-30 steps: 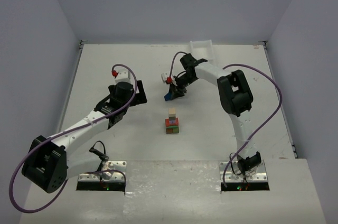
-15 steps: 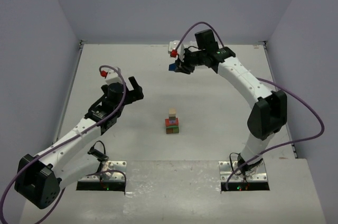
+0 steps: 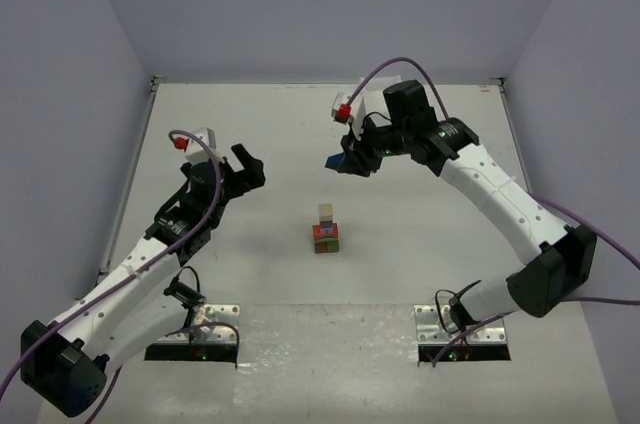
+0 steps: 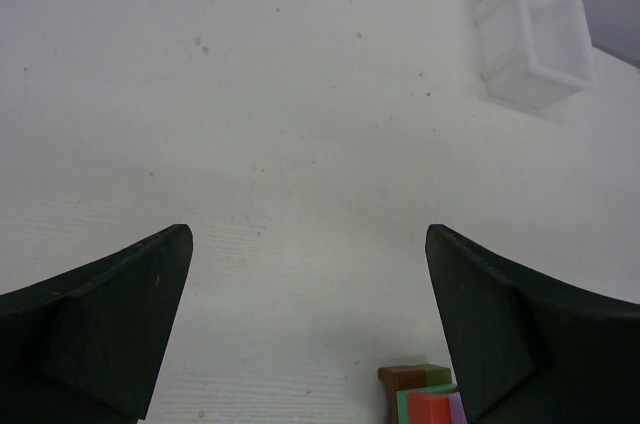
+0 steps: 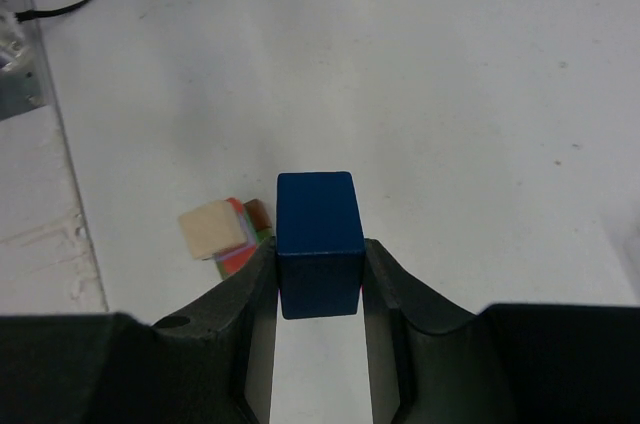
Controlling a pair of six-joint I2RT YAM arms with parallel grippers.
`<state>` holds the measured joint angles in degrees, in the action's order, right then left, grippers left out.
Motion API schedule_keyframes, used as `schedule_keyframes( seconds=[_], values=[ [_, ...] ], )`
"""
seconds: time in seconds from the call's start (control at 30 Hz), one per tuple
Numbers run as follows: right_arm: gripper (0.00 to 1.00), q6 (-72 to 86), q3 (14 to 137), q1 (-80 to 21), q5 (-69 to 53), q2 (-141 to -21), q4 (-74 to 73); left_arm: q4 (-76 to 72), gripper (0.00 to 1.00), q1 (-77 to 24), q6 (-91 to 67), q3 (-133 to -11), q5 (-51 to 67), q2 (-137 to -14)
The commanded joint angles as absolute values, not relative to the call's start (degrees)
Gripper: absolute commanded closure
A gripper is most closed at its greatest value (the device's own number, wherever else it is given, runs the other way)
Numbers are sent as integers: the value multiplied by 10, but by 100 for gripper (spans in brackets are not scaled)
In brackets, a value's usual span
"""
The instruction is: Build the wood block tower
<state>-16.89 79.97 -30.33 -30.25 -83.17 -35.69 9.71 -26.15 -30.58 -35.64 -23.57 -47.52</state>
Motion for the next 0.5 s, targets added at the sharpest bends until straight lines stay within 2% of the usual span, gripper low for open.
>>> schedule_keyframes(
  seconds=[0.0, 0.13, 0.3, 0.47],
  values=[
    [78, -168, 750, -351, -325, -790, -346, 77, 0, -258, -312, -350, -230, -447],
    [78, -233, 742, -354, -362, -792, -359, 81, 0, -258, -309, -348, -223, -446],
    [76, -306, 795, -368, -379, -831, -430, 84, 0, -258, -305, -347, -224, -440],
    [74, -315, 765, -383, -371, -832, -410, 85, 0, -258, -301, -347, -225, -435]
  ],
)
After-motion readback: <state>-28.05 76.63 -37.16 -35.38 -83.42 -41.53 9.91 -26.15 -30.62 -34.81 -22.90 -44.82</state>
